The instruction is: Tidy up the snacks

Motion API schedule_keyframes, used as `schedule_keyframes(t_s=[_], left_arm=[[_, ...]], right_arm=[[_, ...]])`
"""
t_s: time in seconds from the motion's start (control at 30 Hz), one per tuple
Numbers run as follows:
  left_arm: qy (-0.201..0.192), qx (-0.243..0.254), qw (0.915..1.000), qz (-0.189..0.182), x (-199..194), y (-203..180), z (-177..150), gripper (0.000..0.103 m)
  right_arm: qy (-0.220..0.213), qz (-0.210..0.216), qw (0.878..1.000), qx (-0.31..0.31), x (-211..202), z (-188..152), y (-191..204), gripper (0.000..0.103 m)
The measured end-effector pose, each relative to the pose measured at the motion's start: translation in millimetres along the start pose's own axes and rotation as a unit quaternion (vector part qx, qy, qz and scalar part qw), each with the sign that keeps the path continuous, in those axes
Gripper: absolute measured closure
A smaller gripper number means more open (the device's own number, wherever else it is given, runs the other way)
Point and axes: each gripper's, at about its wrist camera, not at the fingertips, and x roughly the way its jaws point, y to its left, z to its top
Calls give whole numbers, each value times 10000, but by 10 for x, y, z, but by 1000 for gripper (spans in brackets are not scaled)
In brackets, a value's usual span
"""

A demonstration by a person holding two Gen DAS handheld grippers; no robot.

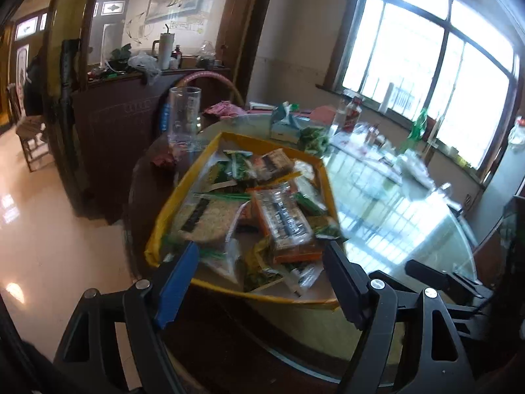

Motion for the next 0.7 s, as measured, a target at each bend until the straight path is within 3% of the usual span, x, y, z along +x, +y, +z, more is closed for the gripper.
schedule_keyframes(t_s=[0.17, 0.23, 0.7], left_arm=[[17, 348, 9981, 503, -90, -53, -36, 25], [20, 431, 9969, 655, -125, -73, -54, 24], [-103, 374, 9952, 896, -362, -63, -108, 24]], right_arm=[[70, 333, 9993, 141, -106, -95, 30, 21], [92, 285, 9993, 201, -131, -138, 30, 21], [-86, 144, 9998, 54, -397, -251, 189, 21]])
